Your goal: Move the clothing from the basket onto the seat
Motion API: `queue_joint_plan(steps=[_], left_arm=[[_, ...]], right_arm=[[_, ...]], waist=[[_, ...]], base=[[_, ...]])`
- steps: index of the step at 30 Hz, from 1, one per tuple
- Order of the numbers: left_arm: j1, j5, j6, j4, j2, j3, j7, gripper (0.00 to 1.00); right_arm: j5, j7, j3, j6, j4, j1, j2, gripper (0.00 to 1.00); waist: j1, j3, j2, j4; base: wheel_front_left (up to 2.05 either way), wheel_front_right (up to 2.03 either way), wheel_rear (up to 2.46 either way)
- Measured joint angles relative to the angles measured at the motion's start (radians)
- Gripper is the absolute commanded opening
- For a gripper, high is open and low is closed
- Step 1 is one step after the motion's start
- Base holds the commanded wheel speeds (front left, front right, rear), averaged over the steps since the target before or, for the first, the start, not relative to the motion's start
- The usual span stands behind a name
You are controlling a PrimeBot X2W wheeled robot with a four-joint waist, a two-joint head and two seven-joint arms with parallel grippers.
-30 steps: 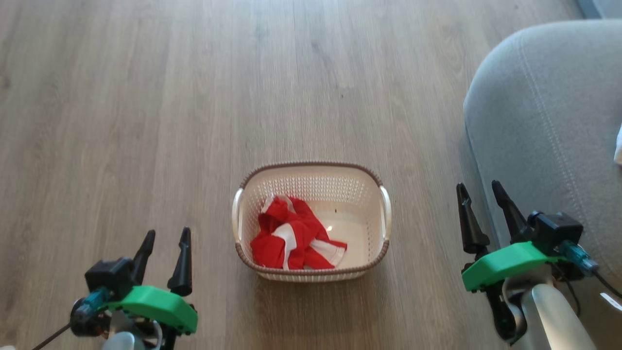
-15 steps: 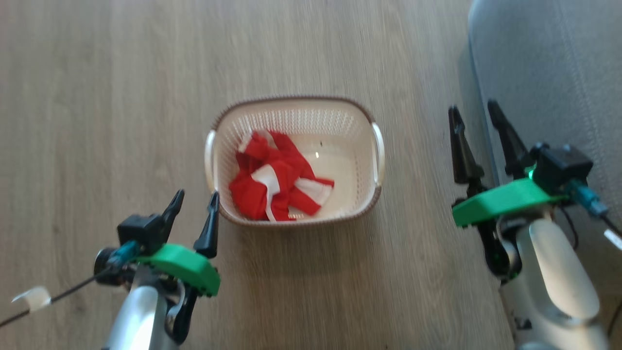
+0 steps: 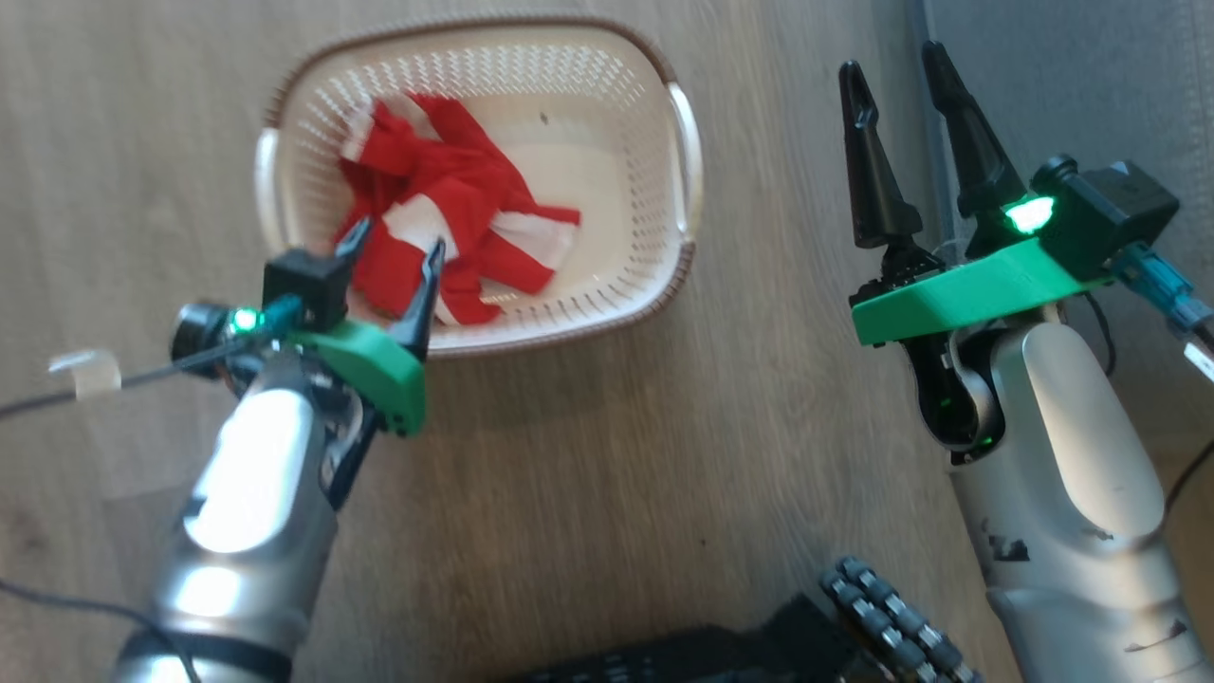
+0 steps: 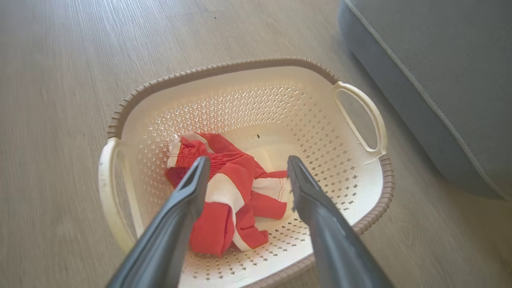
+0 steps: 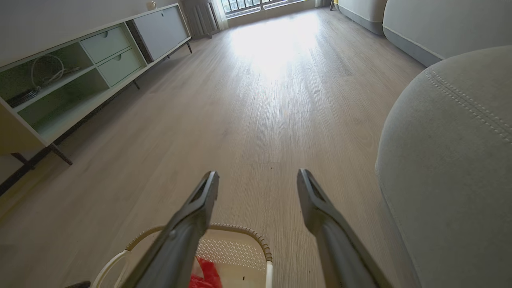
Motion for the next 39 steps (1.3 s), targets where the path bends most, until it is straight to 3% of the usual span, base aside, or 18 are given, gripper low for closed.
queue_joint_plan(steps=[8,18,22,32,39], left_arm=[[-0.269,0.07,0.0,0.259,0.034,-0.151,0.006,1.0],[-0.479,0.166,0.022,0.484,0.061,-0.228,0.129,1.0],[-0.504,0.176,0.038,0.534,0.073,-0.244,0.172,1.0],[-0.573,0.238,0.134,0.593,0.126,-0.299,0.308,1.0],[-0.572,0.24,0.142,0.603,0.125,-0.315,0.384,1.0]], right_arm=[[0.067,0.0,0.039,0.0,-0.021,-0.027,0.001,1.0],[0.134,-0.002,0.099,0.0,-0.046,-0.053,0.002,1.0],[0.148,-0.003,0.112,0.0,-0.053,-0.062,0.002,1.0],[0.173,-0.003,0.135,0.0,-0.07,-0.063,0.005,1.0],[0.18,-0.003,0.137,0.0,-0.076,-0.062,0.007,1.0]], waist=[[-0.0002,0.136,0.0,-0.105],[-0.0003,0.231,0.0,-0.19],[-0.0003,0.254,0.0,-0.211],[-0.0003,0.308,0.0,-0.262],[-0.0003,0.312,0.0,-0.262]], base=[[0.0,0.0,0.0],[0.0,0.0,0.0],[0.0,0.0,0.0],[0.0,0.0,0.0],[0.0,0.0,0.0]])
